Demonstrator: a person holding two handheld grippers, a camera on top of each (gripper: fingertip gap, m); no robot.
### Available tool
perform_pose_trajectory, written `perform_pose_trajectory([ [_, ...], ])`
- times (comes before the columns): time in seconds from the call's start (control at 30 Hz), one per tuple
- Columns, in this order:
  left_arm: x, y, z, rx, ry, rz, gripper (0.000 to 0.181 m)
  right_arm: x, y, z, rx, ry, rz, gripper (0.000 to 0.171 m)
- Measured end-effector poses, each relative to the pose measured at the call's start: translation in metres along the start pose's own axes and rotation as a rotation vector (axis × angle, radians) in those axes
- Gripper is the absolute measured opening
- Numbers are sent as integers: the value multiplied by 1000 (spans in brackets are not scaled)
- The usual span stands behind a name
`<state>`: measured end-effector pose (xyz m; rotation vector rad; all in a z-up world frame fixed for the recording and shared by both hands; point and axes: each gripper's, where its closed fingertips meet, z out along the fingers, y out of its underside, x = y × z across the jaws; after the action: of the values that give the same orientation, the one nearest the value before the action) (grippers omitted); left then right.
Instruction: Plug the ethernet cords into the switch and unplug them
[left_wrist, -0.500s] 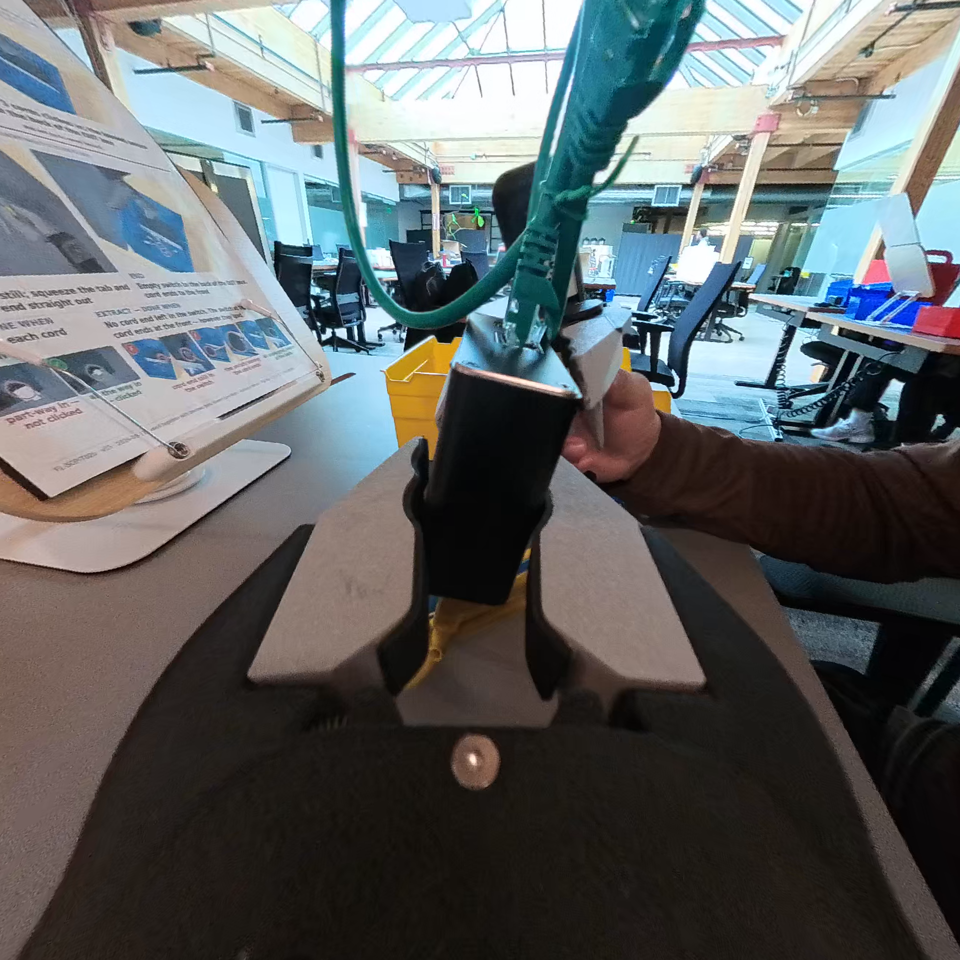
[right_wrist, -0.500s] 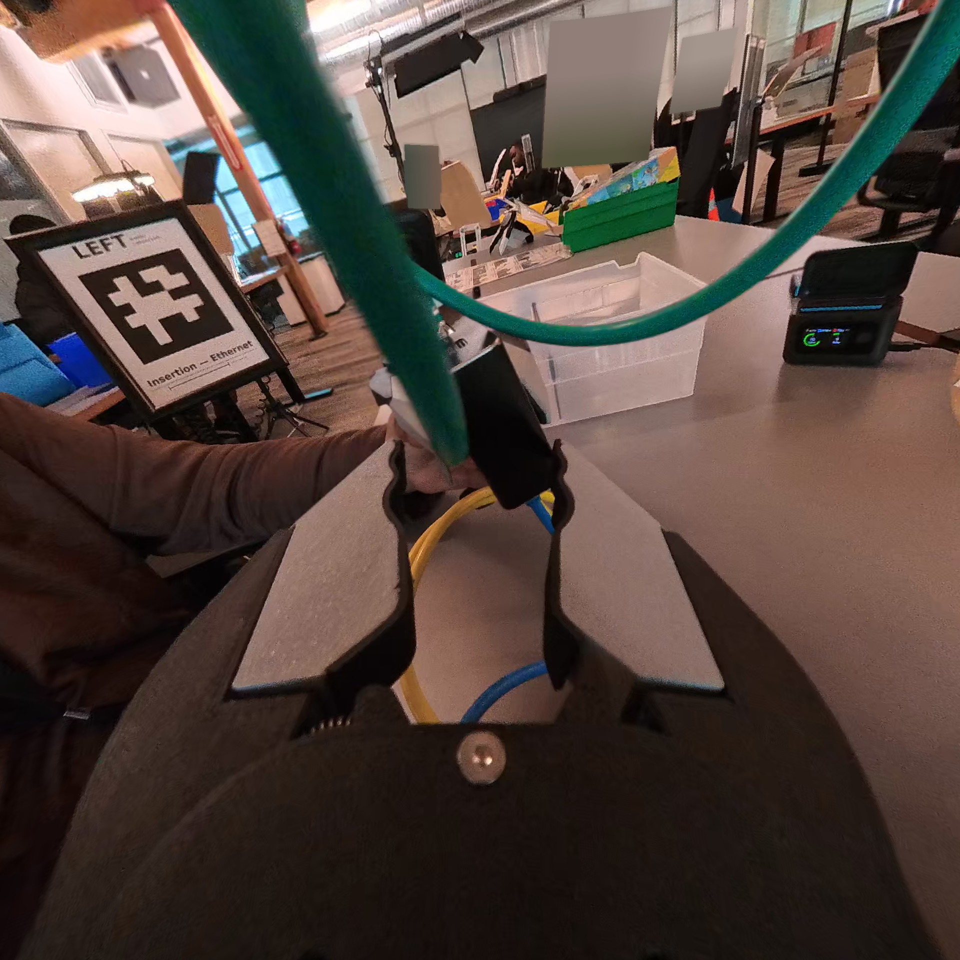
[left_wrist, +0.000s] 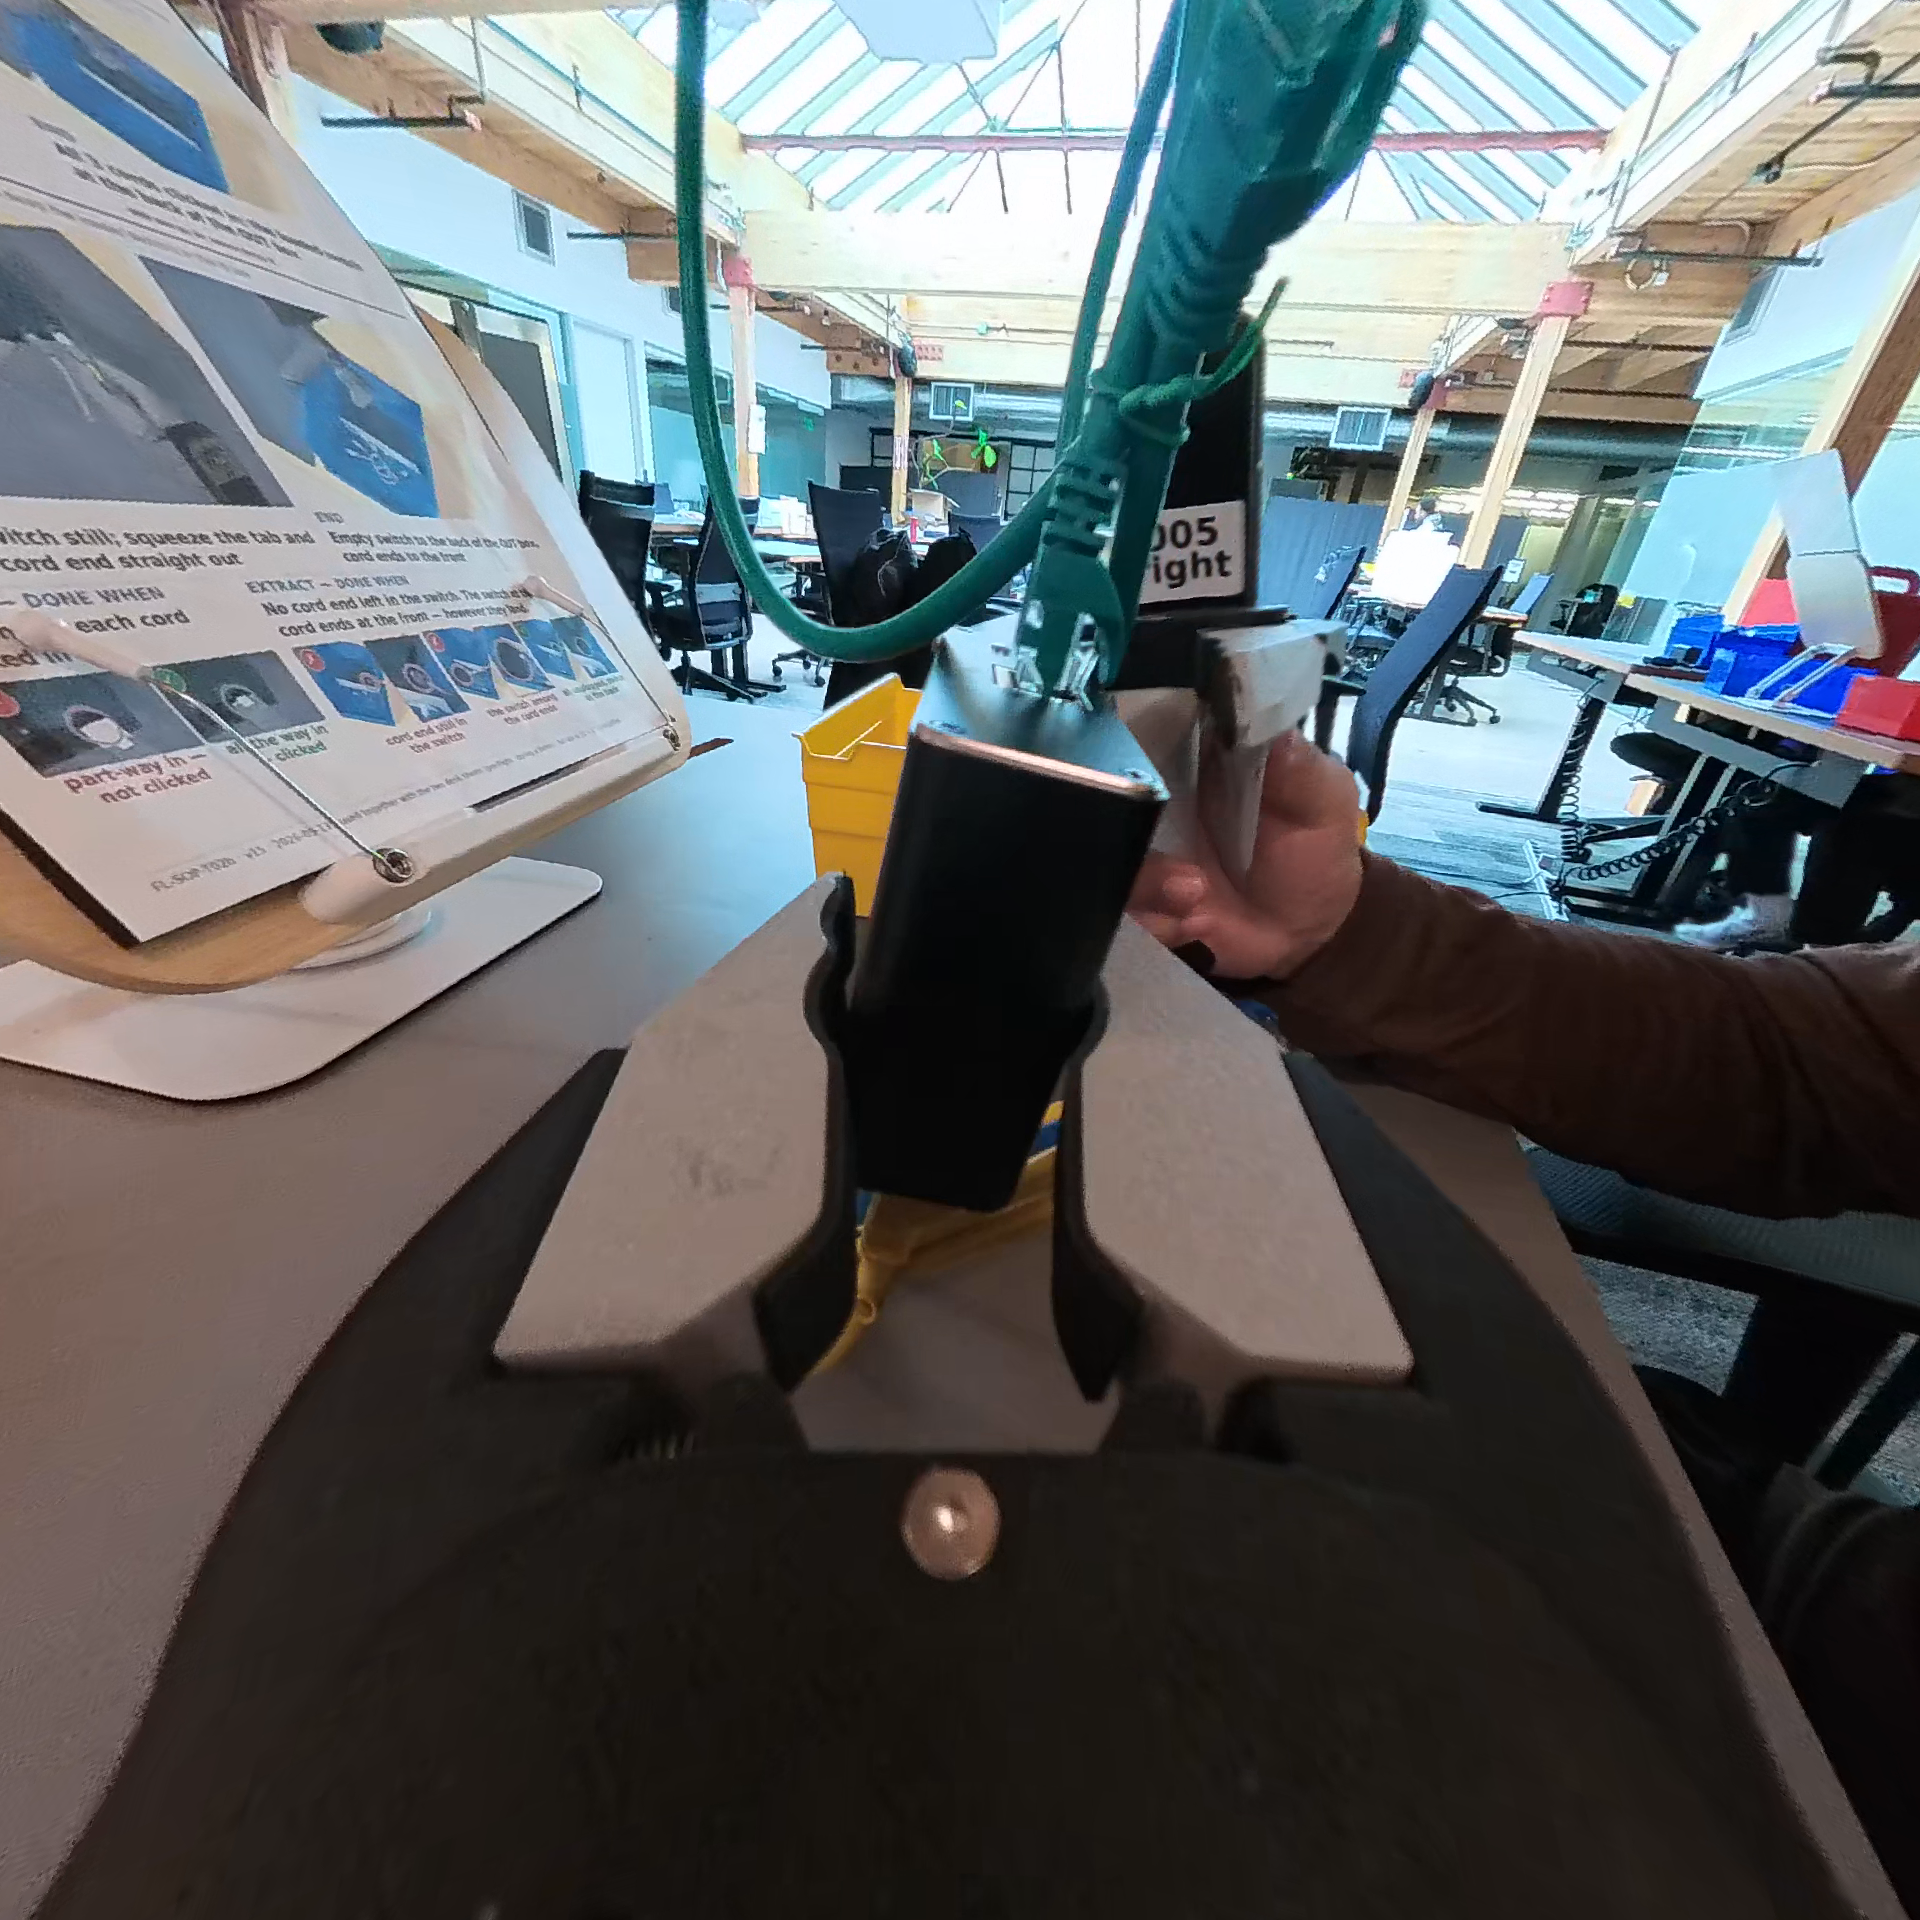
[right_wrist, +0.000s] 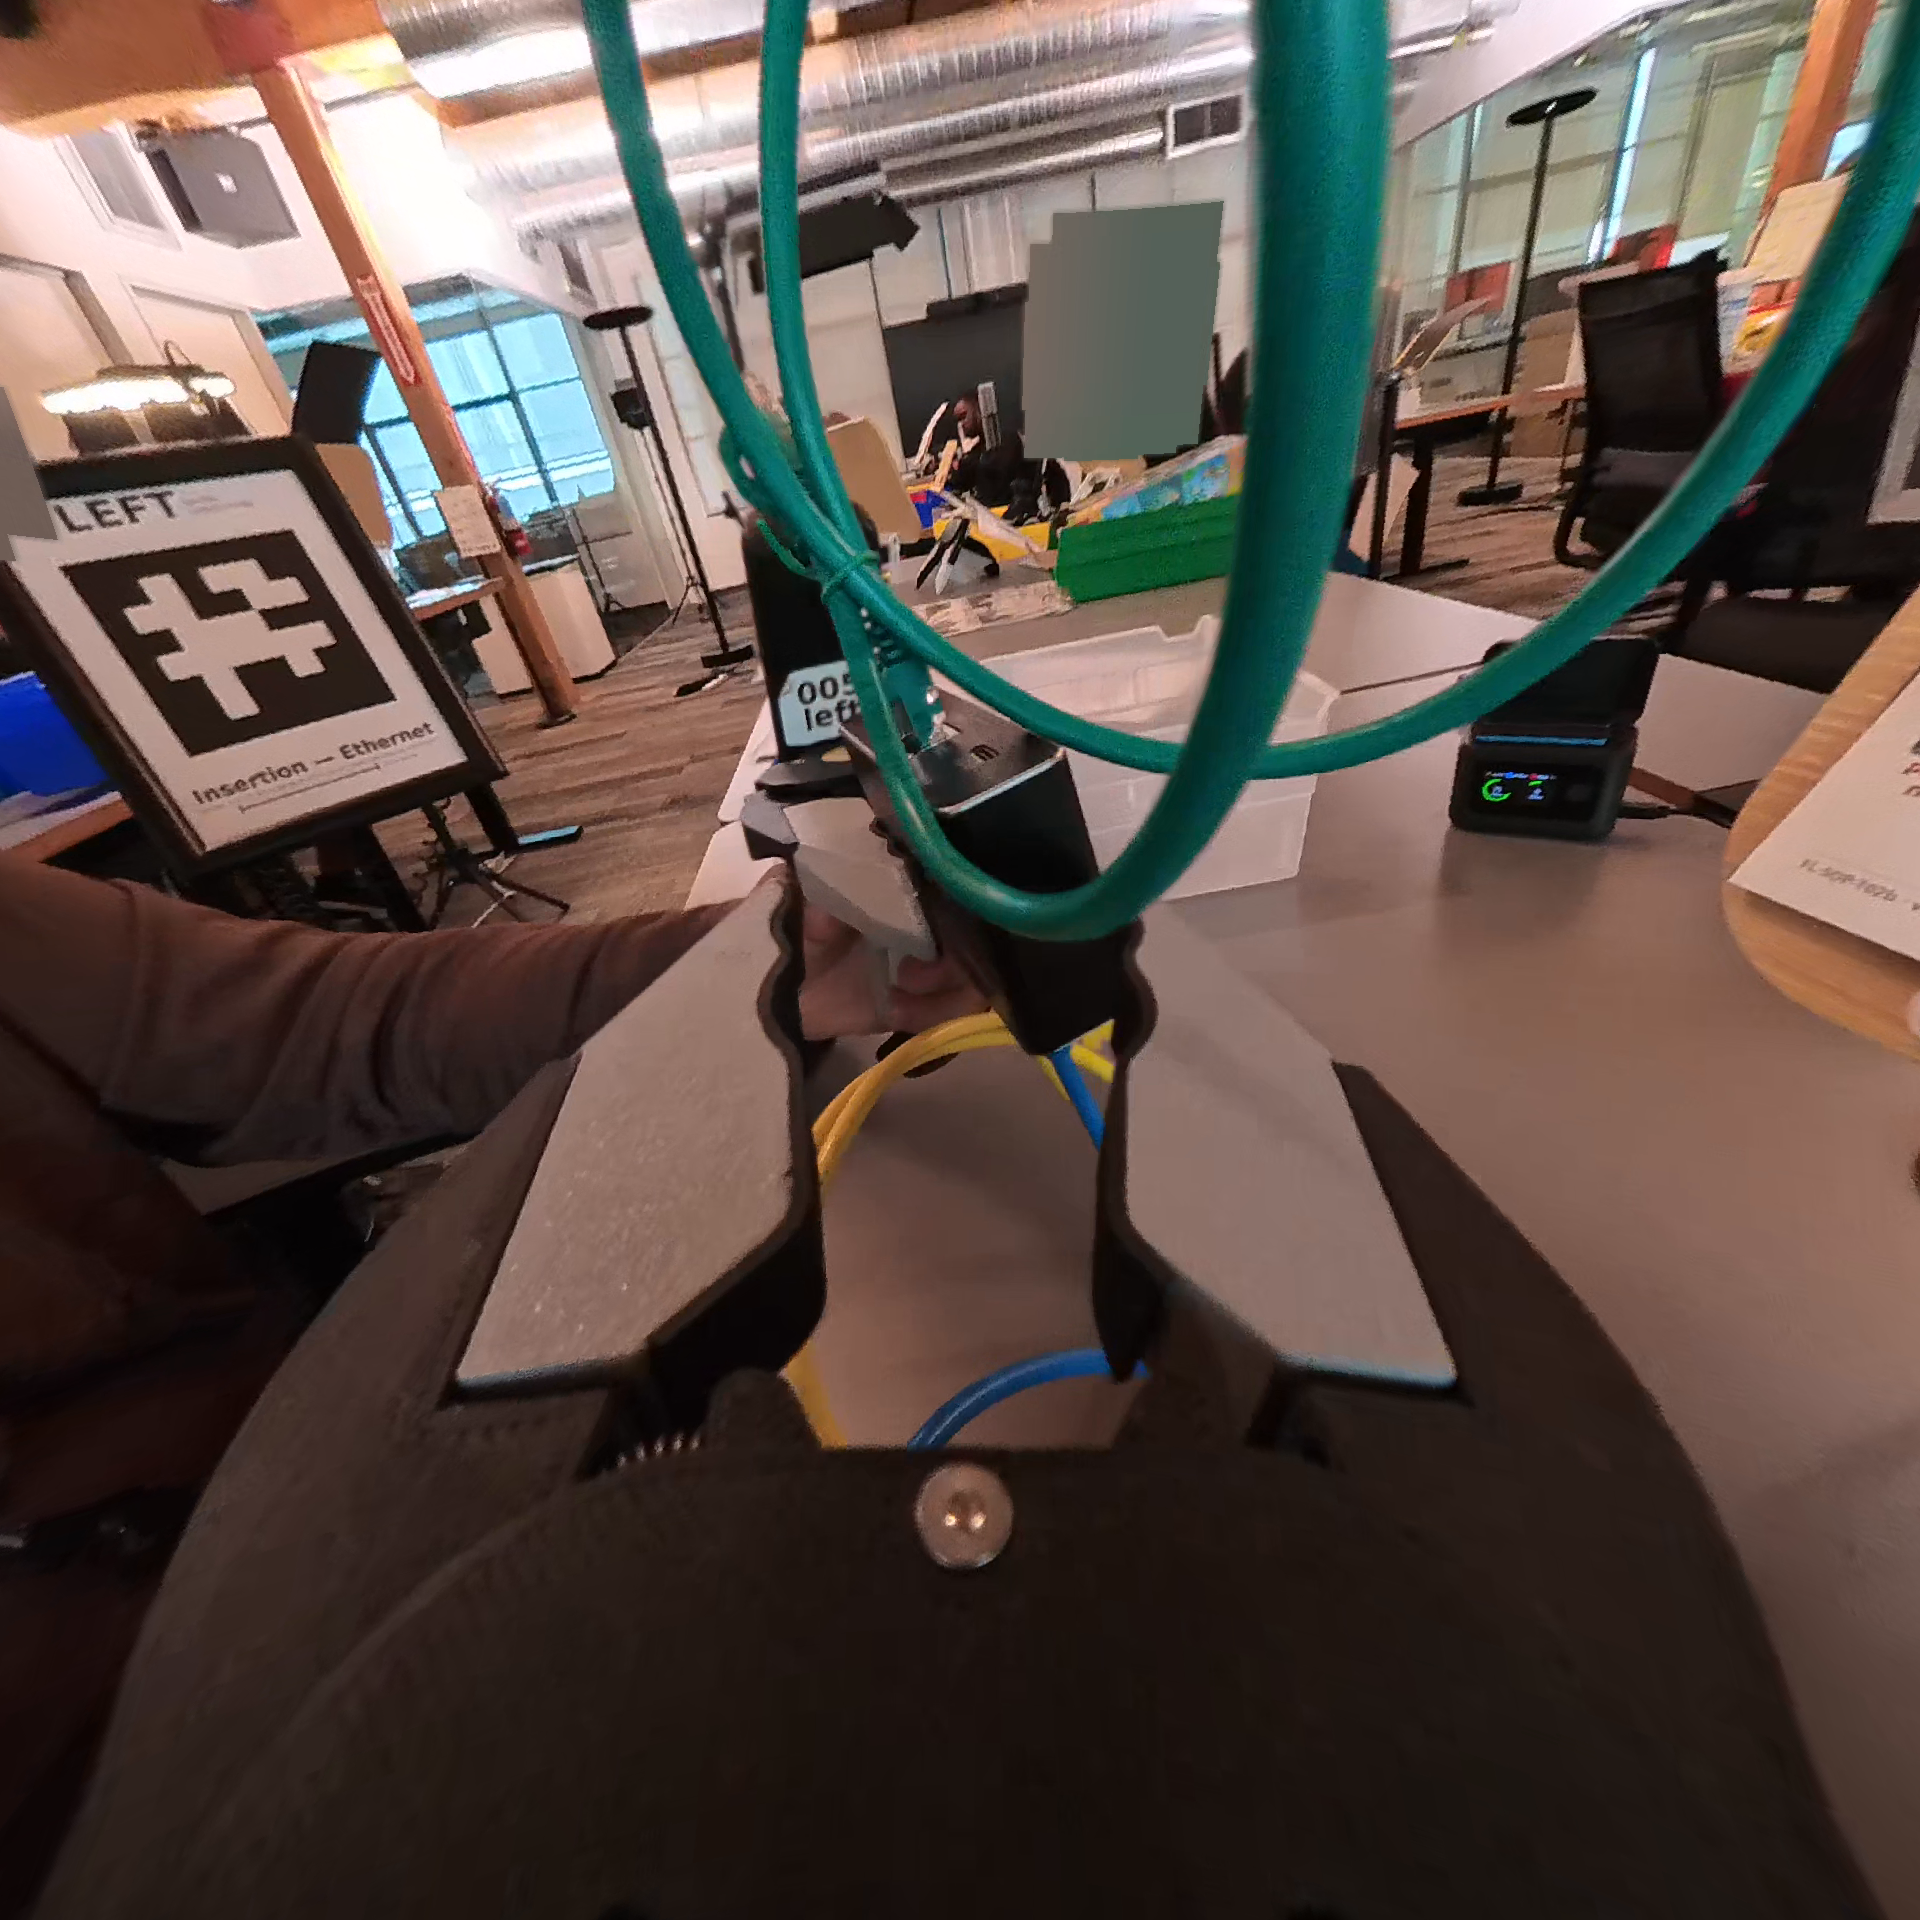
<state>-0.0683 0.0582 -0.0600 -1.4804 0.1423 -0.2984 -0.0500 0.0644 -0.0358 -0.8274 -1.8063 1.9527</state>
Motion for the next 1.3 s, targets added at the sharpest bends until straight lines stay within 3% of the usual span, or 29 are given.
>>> perform_pose_trajectory([
  [0.23, -1, 0, 1, -1, -12, 11, 37, -1, 1, 5, -21, 61, -73, 63],
  [0.43, -4, -1, 0, 3, -21, -1, 37, -1, 10, 15, -92, 189, -265, 57],
  [0.67, 5, 2, 1, -36, 6, 26, 36, -8, -6, 16, -17, 211, -269, 56],
  [0.87, 32, 10, 9, -97, 124, 82, 37, -21, -20, 6, 38, 164, -296, 41],
  [0.93, 42, 14, 11, -116, 168, 99, 37, -29, -15, 5, 0, 126, -339, 25],
  [1.17, 57, 17, 15, -150, 249, -4, 37, -51, -5, -1, -48, 23, -429, 0],
  [1.23, 52, 15, 15, -139, 235, -31, 37, -54, -4, 2, -48, 15, -425, 14],
  [1.3, 50, 16, 13, -149, 235, -35, 37, -49, -5, 5, -50, 52, -419, 13],
])
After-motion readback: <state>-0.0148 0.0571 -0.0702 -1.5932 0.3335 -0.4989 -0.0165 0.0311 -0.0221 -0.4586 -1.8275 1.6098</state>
